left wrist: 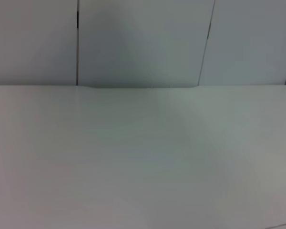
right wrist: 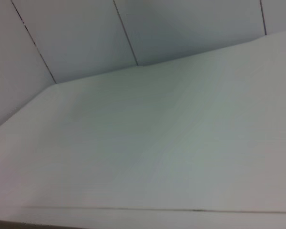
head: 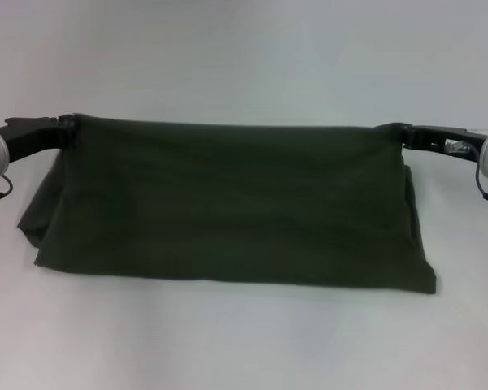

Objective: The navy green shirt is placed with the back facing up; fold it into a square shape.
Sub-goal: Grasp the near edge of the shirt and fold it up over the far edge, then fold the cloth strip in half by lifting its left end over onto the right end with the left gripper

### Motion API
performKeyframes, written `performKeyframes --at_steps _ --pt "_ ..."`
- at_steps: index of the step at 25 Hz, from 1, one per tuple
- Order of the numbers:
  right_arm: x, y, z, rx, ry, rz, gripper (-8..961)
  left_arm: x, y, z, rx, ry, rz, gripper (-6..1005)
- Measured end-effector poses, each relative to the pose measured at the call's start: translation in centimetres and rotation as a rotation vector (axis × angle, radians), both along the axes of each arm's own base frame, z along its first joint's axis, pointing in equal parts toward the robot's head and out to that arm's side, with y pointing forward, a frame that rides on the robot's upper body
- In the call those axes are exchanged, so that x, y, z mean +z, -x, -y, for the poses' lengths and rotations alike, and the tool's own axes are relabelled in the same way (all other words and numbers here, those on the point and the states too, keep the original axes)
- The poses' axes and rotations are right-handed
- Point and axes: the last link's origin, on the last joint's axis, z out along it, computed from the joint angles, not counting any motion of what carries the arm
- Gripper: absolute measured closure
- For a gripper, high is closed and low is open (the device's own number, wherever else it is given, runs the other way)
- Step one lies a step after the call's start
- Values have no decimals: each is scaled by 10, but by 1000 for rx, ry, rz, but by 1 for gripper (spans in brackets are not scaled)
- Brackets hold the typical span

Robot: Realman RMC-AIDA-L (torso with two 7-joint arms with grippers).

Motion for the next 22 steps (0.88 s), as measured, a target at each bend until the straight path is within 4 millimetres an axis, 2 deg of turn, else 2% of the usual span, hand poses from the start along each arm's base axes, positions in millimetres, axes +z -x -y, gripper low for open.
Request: performKeyframes --at_steps 3,8,12,15,19,22 --pt "-4 -2 1 -1 8 23 942 -4 -1 0 -1 -7 -13 951" --pt "0 -6 -1 -33 -31 37 783 -1 3 -1 37 -74 -38 814" --pt "5 -6 -3 -33 -47 25 588 8 5 2 45 -114 -14 690" --pt "10 -3 0 -11 -42 -29 468 12 3 11 12 -90 57 605" --pt "18 -1 13 42 -29 -141 326 10 -4 34 -89 14 167 491" --pt "22 -5 22 54 -15 -189 259 10 -6 51 -149 82 202 366"
